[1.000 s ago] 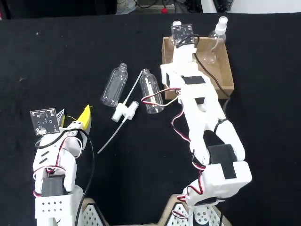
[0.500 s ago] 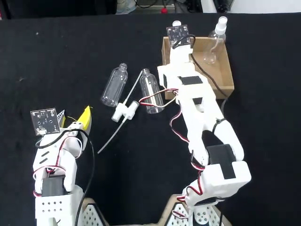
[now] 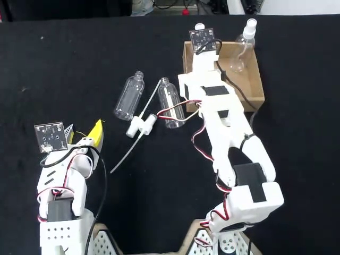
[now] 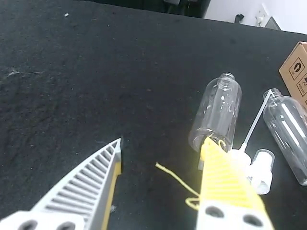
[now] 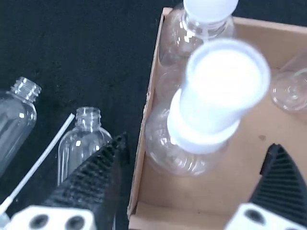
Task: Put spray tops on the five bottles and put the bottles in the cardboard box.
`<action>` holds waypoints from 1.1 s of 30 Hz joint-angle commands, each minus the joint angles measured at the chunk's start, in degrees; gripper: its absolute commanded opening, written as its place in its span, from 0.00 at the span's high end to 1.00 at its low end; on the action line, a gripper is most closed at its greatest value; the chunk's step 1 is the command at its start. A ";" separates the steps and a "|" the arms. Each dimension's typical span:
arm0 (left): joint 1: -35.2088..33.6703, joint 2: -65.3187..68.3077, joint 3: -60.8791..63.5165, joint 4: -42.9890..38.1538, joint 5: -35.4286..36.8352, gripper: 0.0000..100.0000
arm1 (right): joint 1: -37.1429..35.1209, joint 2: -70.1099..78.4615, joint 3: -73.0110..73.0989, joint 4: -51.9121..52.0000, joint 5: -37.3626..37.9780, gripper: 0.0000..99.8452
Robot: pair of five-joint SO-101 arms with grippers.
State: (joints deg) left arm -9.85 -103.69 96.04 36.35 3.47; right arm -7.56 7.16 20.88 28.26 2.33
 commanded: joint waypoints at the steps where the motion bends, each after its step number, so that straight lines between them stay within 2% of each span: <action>1: 0.48 -0.88 1.27 0.18 0.18 0.74 | -0.79 -7.69 -2.68 4.66 -0.88 0.60; 13: 0.40 -0.88 1.27 0.18 0.18 0.74 | -0.88 -25.80 -3.03 29.10 -0.97 0.60; 17: 0.04 -0.88 1.27 0.18 0.18 0.74 | -1.32 -32.31 -3.03 36.84 -0.70 0.71; 19: 0.04 -0.88 1.27 0.18 0.18 0.74 | -3.78 -34.33 -2.68 39.12 -0.44 0.76; 27: -1.89 -0.88 1.27 -0.26 0.18 0.74 | -19.25 -29.23 -3.12 40.26 -0.88 0.72; 33: -3.47 -0.88 1.27 -0.35 0.53 0.74 | -21.45 -15.60 -11.91 37.71 -1.05 0.72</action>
State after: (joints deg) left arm -12.57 -103.69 96.13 36.35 3.47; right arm -28.31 -13.32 16.13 67.65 1.98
